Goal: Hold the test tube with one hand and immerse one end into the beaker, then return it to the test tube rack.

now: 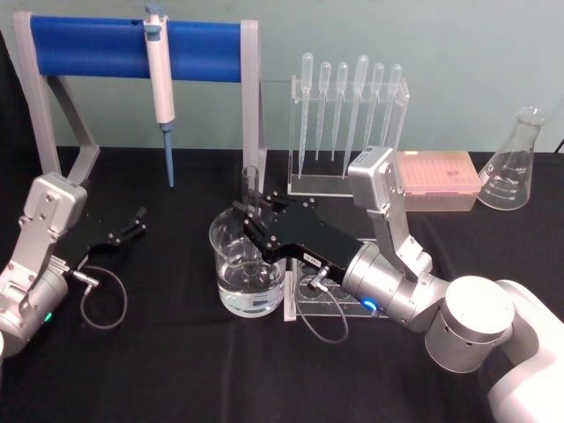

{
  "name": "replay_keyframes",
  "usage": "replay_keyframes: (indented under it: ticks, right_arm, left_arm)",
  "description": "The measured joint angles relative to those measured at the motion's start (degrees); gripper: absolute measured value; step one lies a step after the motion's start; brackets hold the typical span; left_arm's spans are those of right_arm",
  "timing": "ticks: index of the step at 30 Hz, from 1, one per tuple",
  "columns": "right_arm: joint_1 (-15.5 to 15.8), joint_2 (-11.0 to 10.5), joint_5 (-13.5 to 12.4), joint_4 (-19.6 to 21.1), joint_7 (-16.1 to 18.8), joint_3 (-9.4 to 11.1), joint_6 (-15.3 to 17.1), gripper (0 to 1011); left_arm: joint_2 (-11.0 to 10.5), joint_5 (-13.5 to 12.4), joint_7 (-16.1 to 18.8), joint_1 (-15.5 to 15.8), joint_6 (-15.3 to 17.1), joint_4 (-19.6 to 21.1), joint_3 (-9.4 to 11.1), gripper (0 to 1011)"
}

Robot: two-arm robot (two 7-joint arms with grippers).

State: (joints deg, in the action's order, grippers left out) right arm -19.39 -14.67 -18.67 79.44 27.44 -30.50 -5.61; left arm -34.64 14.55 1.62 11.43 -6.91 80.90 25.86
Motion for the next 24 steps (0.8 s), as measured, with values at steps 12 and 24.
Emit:
replay_keyframes:
  ticks: [12, 24]
  right_arm:
    - [0.0, 0.0, 0.0, 0.0, 0.0, 0.0, 0.0, 226]
    - [0.0, 0.0, 0.0, 0.0, 0.0, 0.0, 0.0, 225]
  left_arm:
    - [0.0, 0.0, 0.0, 0.0, 0.0, 0.0, 0.0, 1000]
    - [0.0, 0.0, 0.0, 0.0, 0.0, 0.0, 0.0, 1000]
